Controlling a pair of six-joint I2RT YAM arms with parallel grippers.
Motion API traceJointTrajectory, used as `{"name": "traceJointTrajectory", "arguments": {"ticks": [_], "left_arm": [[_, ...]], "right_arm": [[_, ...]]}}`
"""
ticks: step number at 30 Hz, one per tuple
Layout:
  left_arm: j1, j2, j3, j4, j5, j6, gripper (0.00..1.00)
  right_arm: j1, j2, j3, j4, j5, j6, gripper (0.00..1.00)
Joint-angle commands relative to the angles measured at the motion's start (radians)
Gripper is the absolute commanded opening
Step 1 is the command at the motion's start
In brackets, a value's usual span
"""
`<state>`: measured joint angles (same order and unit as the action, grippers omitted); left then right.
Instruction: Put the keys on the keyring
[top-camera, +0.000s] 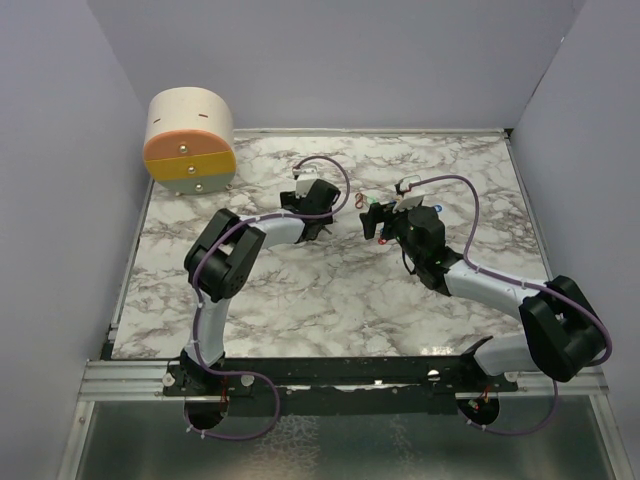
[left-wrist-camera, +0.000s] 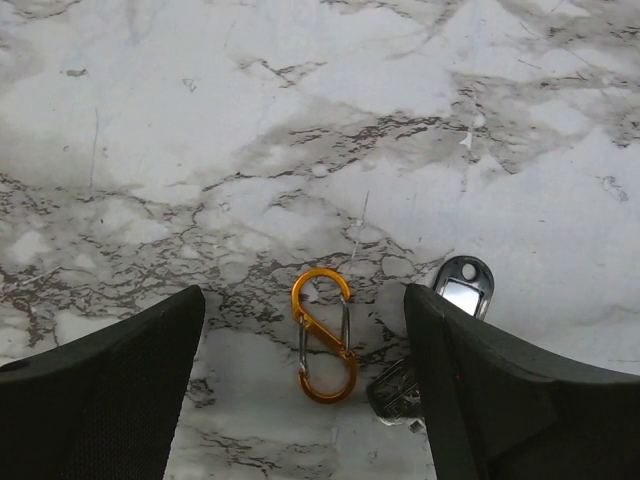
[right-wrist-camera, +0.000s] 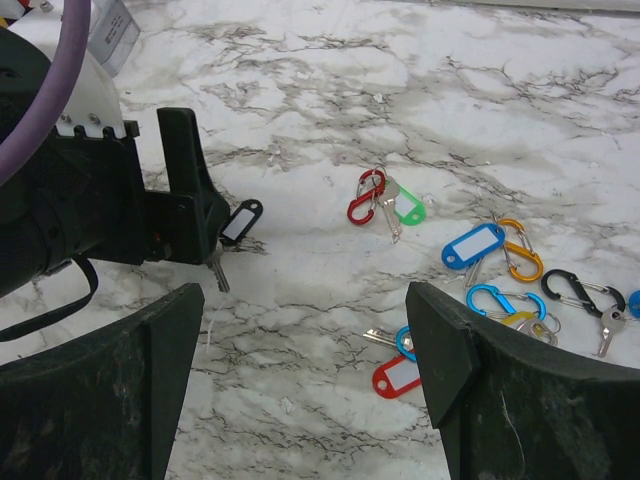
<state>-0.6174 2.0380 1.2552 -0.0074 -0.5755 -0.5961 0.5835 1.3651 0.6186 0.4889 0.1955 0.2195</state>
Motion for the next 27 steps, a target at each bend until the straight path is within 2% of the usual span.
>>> {"name": "traceJointTrajectory", "arguments": {"ticks": [1, 12, 27], "left_arm": [[-0.011, 0.062, 0.036, -0.032, 0.08, 0.05, 0.83], [-0.027, 0.066, 0.033, -0.029, 0.101, 0.064, 0.82], [-0.057, 0.001, -0.079, -0.048, 0.083, 0.019, 0.82]], "right_arm": [[0.005, 0.012, 0.002, 0.027, 0.023, -0.013, 0.83], [0.006, 0.019, 0.006, 0.025, 0.023, -0.012, 0.83], [0.006, 0.018, 0.005, 0.026, 0.017, -0.006, 0.83]]}}
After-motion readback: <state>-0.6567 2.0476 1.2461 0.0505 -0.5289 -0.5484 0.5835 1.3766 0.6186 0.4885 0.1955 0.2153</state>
